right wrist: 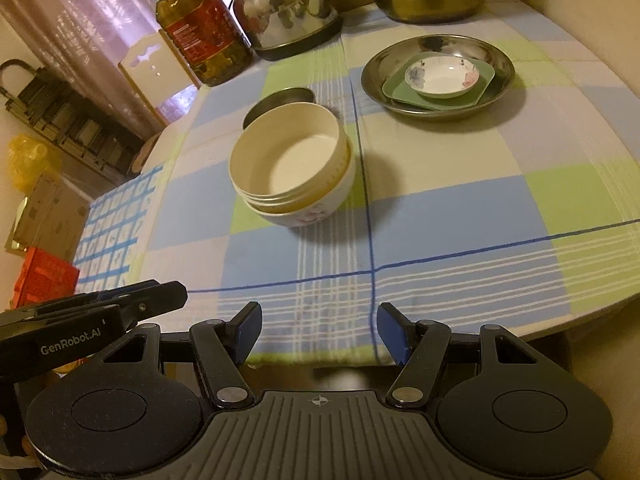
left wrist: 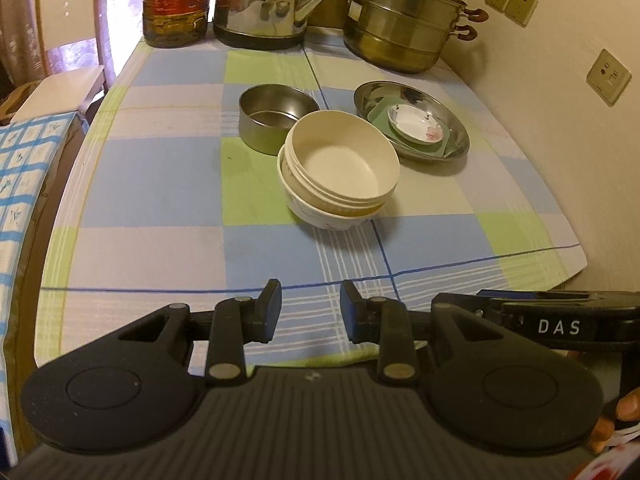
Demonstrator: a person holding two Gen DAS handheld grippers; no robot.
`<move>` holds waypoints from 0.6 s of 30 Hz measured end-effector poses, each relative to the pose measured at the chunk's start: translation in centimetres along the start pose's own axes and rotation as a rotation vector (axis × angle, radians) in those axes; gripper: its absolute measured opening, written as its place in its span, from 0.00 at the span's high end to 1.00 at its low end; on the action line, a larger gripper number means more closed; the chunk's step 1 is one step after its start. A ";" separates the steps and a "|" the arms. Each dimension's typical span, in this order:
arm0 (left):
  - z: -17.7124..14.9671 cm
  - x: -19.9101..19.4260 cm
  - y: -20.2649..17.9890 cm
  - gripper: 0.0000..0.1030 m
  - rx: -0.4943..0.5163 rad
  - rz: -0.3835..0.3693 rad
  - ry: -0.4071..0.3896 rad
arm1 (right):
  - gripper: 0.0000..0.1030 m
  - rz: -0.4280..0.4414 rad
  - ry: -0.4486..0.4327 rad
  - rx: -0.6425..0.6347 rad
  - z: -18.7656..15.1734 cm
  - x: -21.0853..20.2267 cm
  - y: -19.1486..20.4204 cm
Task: Organize plates and bowls
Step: 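Move the right tool toward the small steel pot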
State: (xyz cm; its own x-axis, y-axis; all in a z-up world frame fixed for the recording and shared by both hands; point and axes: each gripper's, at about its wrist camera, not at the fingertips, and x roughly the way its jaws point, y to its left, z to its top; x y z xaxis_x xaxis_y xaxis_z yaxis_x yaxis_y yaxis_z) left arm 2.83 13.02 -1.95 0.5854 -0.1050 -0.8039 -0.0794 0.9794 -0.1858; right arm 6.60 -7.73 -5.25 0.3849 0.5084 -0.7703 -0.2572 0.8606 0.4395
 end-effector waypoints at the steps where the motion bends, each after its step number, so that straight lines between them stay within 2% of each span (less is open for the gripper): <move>1: -0.1 0.0 -0.2 0.73 -0.005 0.005 -0.001 | 0.38 0.004 0.002 -0.003 0.0 0.0 -0.3; 9: -0.1 0.0 -0.6 0.73 -0.031 0.057 0.001 | 0.38 0.032 0.021 -0.013 0.6 0.1 -2.2; 18: 1.9 1.2 1.6 0.73 -0.068 0.080 -0.006 | 0.38 0.018 0.038 -0.001 2.7 1.2 -3.5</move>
State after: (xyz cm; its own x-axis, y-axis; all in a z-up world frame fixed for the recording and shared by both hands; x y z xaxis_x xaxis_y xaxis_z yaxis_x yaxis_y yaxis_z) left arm 4.88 14.74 -2.13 0.5802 -0.0260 -0.8141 -0.1802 0.9706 -0.1595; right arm 10.34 -10.07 -6.53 0.3462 0.5222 -0.7794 -0.2643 0.8514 0.4531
